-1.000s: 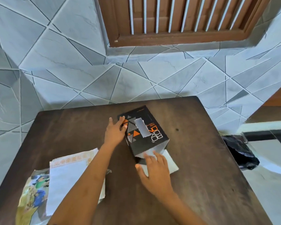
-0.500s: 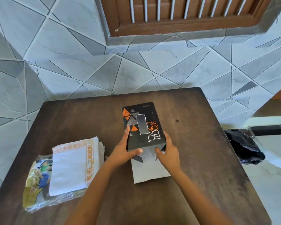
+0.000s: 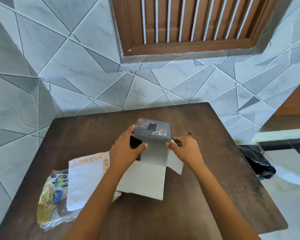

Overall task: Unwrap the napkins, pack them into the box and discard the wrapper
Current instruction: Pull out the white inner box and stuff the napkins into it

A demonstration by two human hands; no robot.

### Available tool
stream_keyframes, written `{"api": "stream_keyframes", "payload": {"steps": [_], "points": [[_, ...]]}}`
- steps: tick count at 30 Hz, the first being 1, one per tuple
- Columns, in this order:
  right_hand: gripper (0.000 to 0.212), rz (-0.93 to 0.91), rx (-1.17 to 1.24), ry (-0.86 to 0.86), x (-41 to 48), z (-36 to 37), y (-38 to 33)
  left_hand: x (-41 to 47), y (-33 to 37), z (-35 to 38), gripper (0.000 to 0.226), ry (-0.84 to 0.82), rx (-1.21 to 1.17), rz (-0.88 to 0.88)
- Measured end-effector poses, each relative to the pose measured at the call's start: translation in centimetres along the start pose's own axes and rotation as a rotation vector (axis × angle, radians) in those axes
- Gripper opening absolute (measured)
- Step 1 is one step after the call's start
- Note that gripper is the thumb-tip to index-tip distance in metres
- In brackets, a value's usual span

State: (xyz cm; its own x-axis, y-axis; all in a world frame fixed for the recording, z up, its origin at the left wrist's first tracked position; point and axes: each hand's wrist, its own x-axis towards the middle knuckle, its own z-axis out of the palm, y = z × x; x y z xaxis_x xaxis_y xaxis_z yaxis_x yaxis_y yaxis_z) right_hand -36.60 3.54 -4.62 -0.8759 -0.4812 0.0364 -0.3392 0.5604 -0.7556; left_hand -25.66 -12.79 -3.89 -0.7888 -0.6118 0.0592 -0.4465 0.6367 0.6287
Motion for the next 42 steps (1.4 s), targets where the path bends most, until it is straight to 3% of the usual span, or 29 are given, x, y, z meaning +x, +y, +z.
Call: {"api": "stream_keyframes", "payload": {"steps": [4, 7, 14, 16, 19, 23, 25, 27, 32, 36, 39, 42], "points": [[0.042, -0.013, -0.064, 0.053, -0.5, -1.8, -2.4, -0.7, 1.5, -1.6, 0.086, 0.030, 0.285, 0.023], [0.037, -0.001, -0.100, 0.070, -1.0, -2.2, -2.7, -1.0, 1.9, -2.5, 0.076, -0.057, 0.332, 0.043], [0.024, 0.112, 0.000, 0.050, -1.3, -4.2, -0.1, 0.5, 0.2, -4.8, 0.048, -0.199, -0.106, 0.065], [0.023, 0.107, -0.063, 0.144, -1.1, -4.1, 0.3, 0.9, -0.7, -4.9, 0.046, -0.232, -0.264, 0.013], [0.042, -0.110, -0.427, 0.438, -0.1, -3.1, 1.1, 1.6, -1.5, -4.2, 0.044, -0.137, -0.442, -0.045], [0.012, -0.389, -0.633, 0.633, 0.9, -1.6, 1.3, 1.9, -0.9, -2.5, 0.037, 0.052, -0.094, 0.044], [0.015, -0.406, -0.568, 0.552, 1.0, -1.3, 1.6, 1.8, -0.6, -1.7, 0.035, 0.104, -0.007, 0.059], [0.029, -0.314, -0.352, 0.354, 0.9, -1.1, 2.1, 1.7, -0.6, -1.1, 0.034, 0.069, 0.003, 0.069], [0.063, -0.113, 0.205, -0.066, 0.9, -2.1, 2.6, 1.7, -0.7, -1.0, 0.043, -0.103, -0.181, 0.042], [0.094, -0.085, 0.359, -0.416, 1.1, -3.3, 3.2, 1.2, -1.0, -1.2, 0.056, -0.389, -0.411, 0.015], [0.110, -0.101, 0.263, -0.406, 1.2, -2.6, 3.8, 1.1, -1.2, -0.6, 0.072, -0.478, -0.268, 0.064], [0.103, -0.123, 0.189, -0.256, 0.8, -1.9, 3.2, 0.6, -0.7, 0.1, 0.057, -0.249, -0.245, 0.067]]}}
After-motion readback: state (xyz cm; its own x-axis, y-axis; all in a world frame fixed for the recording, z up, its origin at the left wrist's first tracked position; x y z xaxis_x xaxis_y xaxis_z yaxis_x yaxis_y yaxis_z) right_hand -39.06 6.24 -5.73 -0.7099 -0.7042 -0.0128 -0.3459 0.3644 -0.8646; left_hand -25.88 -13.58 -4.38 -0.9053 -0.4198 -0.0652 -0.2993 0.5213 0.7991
